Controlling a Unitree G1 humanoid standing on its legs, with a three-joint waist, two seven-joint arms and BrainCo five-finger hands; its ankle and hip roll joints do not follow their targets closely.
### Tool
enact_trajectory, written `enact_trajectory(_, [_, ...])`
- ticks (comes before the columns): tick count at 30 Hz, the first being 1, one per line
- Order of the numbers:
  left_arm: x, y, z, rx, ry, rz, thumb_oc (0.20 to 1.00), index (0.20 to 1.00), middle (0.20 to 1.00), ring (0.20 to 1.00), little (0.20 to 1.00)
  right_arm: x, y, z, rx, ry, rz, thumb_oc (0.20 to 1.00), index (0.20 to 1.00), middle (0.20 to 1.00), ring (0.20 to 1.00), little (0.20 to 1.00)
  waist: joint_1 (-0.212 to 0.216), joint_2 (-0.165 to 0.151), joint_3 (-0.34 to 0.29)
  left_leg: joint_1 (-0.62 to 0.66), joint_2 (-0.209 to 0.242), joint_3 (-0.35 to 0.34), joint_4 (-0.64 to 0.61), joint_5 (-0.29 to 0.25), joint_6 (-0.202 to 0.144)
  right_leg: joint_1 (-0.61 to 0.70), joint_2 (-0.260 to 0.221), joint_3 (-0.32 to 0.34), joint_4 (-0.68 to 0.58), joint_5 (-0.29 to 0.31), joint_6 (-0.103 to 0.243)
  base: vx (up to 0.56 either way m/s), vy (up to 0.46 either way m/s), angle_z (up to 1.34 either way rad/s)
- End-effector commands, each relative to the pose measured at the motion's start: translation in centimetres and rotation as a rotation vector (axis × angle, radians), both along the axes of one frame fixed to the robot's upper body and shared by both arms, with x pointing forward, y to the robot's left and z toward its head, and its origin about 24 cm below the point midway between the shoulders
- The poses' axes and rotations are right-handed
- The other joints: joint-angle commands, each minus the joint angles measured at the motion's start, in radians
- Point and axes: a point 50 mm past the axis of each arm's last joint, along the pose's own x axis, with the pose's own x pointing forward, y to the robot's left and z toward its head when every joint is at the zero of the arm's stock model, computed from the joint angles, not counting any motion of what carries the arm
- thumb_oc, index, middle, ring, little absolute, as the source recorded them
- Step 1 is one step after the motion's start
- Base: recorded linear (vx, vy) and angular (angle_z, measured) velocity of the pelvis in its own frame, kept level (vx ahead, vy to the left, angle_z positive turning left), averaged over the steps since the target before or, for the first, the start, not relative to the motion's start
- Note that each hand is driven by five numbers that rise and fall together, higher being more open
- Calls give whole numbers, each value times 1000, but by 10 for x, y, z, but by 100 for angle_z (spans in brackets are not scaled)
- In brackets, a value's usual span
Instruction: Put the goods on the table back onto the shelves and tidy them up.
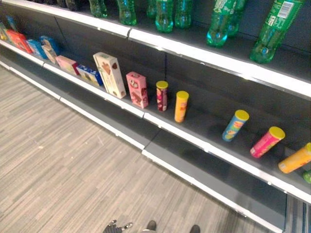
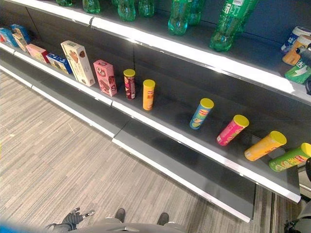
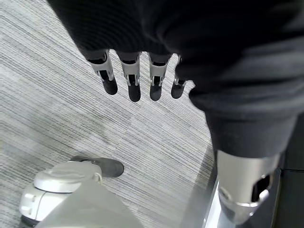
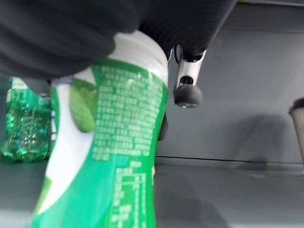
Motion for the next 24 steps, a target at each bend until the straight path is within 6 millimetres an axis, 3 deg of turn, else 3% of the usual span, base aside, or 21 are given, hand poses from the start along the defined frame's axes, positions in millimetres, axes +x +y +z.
enact_trajectory(1, [16,13,8,44,-57,2,1000,1000,1000,1000,1000,3,7,17,-88,-29,5,200,200,200,200,200,11,-70,18,54,7,100,-3,-76,-67,88,34,27,16,-207,-8,0,0,0])
enact_trajectory(7, [16,12,7,41,-56,3,1000,1000,1000,1000,1000,3,5,14,-78,-30,-10,216,216,216,216,216,10,-69,16,58,4,102,-3,-79,-63,92,31,30,16,-206,-6,0,0,0])
enact_trajectory(8, [16,11,7,40,-56,2,1000,1000,1000,1000,1000,3,4,14,-81,-29,-13,1000,1000,1000,1000,1000,9,-68,16,59,3,104,-3,-80,-63,93,31,30,16,-207,-6,0,0,0])
enact_trajectory(12, [15,9,6,39,-50,-3,1000,1000,1000,1000,1000,-1,2,22,-73,-86,-24,1000,1000,1000,1000,1000,-2,-67,13,54,-6,105,-3,-73,-53,88,22,25,16,-196,-3,-10,29,0])
enact_trajectory(13, [25,12,10,67,-68,-37,1000,1000,1000,1000,1000,3,8,21,-62,-105,2,1000,1000,1000,1000,1000,-10,-64,13,57,-5,112,-3,-76,-53,87,22,31,16,-195,-2,-11,99,2])
enact_trajectory(14, [28,19,12,57,-63,-39,1000,1000,1000,1000,1000,-1,14,43,-44,-225,43,1000,1000,1000,1000,1000,-19,-60,7,60,-5,120,-3,-80,-49,84,21,39,16,-192,2,14,57,2])
enact_trajectory(16, [27,18,12,53,-62,-24,1000,1000,1000,1000,1000,-5,15,50,-17,-287,59,1000,1000,1000,1000,1000,-23,-60,6,57,-7,119,-3,-80,-47,81,19,39,16,-190,3,7,51,-2])
enact_trajectory(19, [24,18,11,44,-60,16,1000,1000,1000,1000,1000,-27,25,80,-17,-516,159,1000,1000,1000,1000,1000,-41,-51,2,59,-8,130,-3,-88,-40,77,17,51,16,-185,8,16,68,-2])
enact_trajectory(20, [24,14,10,34,-66,34,1000,1000,1000,1000,1000,-45,34,96,-38,-665,230,1000,1000,1000,1000,1000,-58,-39,-2,66,-7,142,-3,-97,-36,78,16,61,16,-184,12,18,59,-2])
enact_trajectory(22, [25,14,10,37,-65,39,1000,1000,1000,1000,1000,-54,37,99,-47,-730,263,1000,1000,1000,1000,1000,-65,-38,-6,67,-7,146,-3,-101,-33,77,15,65,16,-183,14,17,58,-5])
enact_trajectory(24, [23,15,9,43,-60,44,1000,1000,1000,1000,1000,-76,40,103,-67,-848,301,1000,1000,1000,1000,1000,-79,-38,-12,70,-10,153,-3,-107,-25,75,10,70,16,-178,20,8,93,-11])
